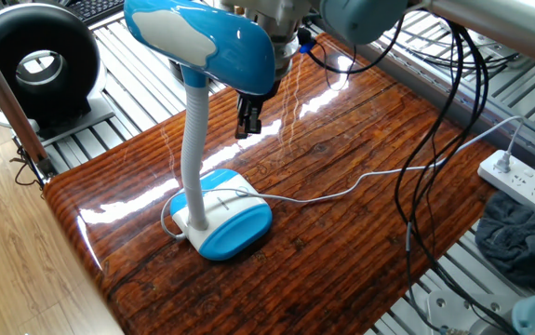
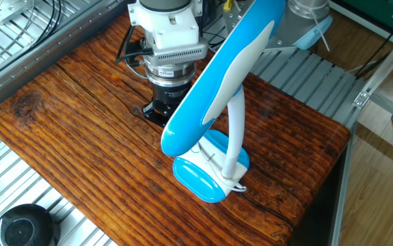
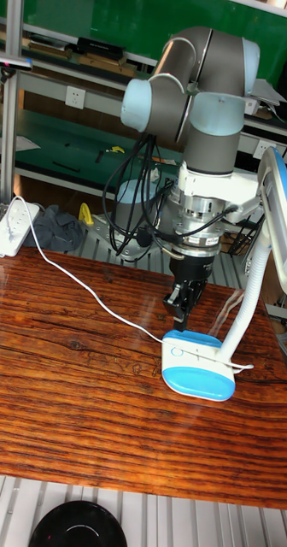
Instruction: Turn on the desk lamp by pressing the button
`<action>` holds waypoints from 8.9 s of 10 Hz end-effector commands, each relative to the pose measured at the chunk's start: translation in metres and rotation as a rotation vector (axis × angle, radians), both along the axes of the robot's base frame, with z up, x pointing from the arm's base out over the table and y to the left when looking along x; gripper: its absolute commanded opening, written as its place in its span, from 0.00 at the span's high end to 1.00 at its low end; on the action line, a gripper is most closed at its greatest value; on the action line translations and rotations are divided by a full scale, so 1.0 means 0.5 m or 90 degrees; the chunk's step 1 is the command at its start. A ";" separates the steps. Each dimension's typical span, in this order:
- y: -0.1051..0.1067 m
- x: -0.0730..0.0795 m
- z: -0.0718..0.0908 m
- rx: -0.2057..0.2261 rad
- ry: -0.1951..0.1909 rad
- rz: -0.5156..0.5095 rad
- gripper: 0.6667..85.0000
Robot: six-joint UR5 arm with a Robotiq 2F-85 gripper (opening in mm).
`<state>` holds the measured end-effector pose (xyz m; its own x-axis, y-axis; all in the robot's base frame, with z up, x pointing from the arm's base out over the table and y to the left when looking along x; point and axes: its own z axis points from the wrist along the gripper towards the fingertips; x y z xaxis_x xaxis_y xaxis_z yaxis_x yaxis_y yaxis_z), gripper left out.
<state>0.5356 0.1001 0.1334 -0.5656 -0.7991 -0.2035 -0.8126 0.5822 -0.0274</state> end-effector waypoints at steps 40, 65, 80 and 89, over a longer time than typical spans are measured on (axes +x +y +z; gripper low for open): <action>-0.027 -0.107 -0.105 0.105 0.133 0.086 1.00; 0.057 -0.079 -0.181 0.152 0.117 -0.007 1.00; 0.070 -0.040 -0.170 0.153 0.069 -0.031 1.00; 0.072 -0.045 -0.182 0.156 0.073 -0.046 1.00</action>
<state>0.5140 0.1345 0.0427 -0.6341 -0.7077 -0.3116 -0.7717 0.6047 0.1970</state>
